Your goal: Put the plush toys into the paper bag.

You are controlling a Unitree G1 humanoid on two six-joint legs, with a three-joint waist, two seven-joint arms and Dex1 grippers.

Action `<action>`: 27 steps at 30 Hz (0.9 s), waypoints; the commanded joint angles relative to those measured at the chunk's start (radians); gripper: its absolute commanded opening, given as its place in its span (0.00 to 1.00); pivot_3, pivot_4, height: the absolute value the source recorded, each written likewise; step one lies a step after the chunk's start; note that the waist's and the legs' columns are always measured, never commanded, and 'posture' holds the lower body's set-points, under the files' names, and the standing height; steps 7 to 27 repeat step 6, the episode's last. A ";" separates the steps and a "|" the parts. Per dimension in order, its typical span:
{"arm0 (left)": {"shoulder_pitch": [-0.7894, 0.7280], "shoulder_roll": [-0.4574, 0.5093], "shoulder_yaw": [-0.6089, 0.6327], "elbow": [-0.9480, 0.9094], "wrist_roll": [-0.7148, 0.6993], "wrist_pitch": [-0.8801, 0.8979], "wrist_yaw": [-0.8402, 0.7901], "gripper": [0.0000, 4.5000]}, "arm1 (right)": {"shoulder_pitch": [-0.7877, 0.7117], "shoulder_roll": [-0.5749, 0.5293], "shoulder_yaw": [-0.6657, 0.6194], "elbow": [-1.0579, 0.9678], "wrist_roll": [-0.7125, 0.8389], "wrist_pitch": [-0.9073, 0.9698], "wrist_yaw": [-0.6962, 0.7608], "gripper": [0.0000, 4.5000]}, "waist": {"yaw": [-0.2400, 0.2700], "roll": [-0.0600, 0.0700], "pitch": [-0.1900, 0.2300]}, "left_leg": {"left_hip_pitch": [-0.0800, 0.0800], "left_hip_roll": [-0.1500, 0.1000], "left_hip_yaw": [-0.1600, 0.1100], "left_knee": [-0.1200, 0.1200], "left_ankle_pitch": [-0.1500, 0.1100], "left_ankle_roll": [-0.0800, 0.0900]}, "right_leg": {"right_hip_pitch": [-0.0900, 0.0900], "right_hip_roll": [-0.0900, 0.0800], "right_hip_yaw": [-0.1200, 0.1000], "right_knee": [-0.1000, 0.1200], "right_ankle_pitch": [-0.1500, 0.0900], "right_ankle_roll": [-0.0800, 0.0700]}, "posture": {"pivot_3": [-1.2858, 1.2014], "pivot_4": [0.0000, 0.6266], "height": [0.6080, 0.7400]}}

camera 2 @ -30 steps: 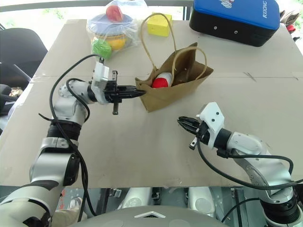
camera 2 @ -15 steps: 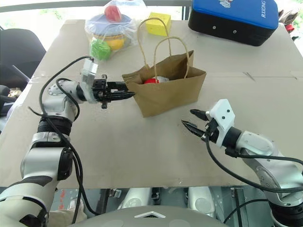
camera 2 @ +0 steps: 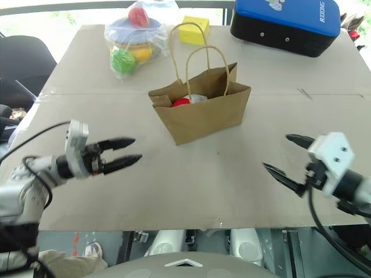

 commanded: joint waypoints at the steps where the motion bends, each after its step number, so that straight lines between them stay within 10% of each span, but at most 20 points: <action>1: 0.104 0.015 0.110 -0.119 -0.035 0.009 0.044 0.98 | 0.078 -0.004 -0.124 0.025 -0.013 -0.082 0.099 1.00 | 0.004 0.001 0.000 | 0.002 0.000 0.000 -0.001 -0.002 0.002 | 0.002 0.000 0.000 0.000 0.000 0.000 | 0.52 0.24 0.95; 27: 0.180 0.032 0.129 -0.159 -0.056 -0.008 0.024 0.98 | 0.113 -0.027 -0.118 0.116 -0.059 -0.150 0.175 1.00 | 0.005 0.000 0.000 | 0.011 0.000 0.001 -0.002 -0.003 0.005 | 0.010 -0.001 0.000 -0.002 0.000 -0.001 | 0.52 0.24 0.95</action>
